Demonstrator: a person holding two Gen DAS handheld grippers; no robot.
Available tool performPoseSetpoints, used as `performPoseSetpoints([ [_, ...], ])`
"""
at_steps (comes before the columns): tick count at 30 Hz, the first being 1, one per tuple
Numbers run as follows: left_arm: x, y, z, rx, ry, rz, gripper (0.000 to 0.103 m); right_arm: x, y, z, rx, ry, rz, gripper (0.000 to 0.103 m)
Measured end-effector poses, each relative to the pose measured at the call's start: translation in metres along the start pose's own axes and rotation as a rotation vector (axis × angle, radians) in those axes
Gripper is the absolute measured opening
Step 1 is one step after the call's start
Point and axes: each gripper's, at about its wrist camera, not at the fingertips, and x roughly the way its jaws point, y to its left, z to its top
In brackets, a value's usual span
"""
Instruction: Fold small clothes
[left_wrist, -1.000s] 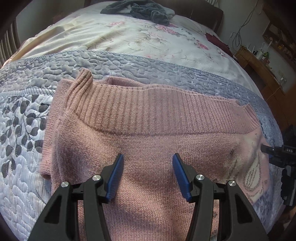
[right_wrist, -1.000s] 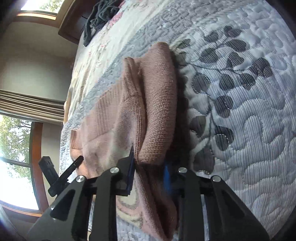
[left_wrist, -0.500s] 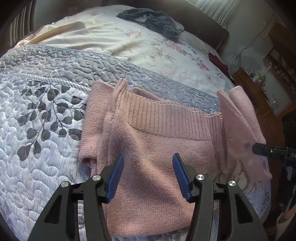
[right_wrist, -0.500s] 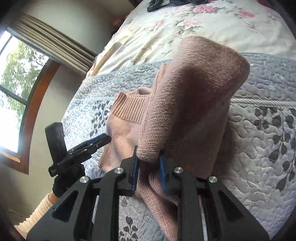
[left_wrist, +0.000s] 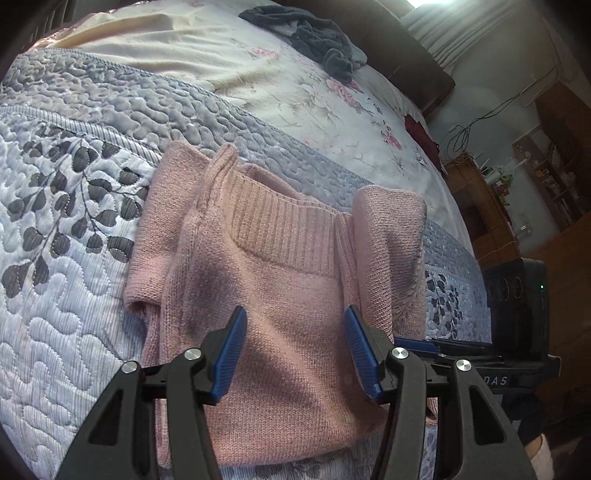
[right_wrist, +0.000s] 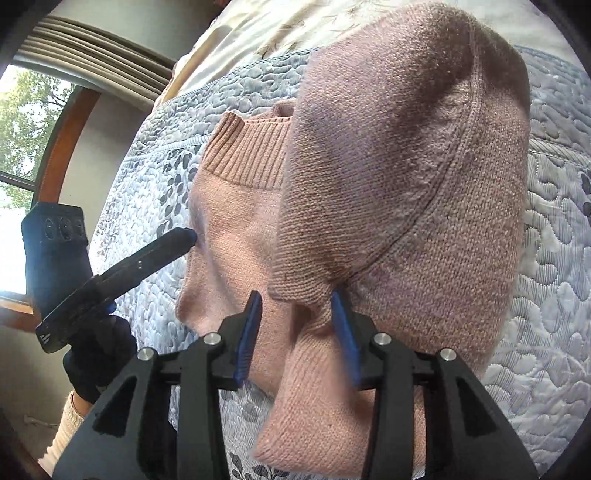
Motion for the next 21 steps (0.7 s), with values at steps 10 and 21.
performPoseSetpoints([
  [10,0.041,-0.03,0.0,-0.052,0.09,-0.126,0.064,-0.094,-0.054,-0.035,0.077,-0.174,0.0,0.046],
  [21,0.091,-0.039,-0.005,-0.145,0.136,-0.148,0.067,-0.091,-0.122,-0.083,0.202,-0.165,0.01,0.046],
])
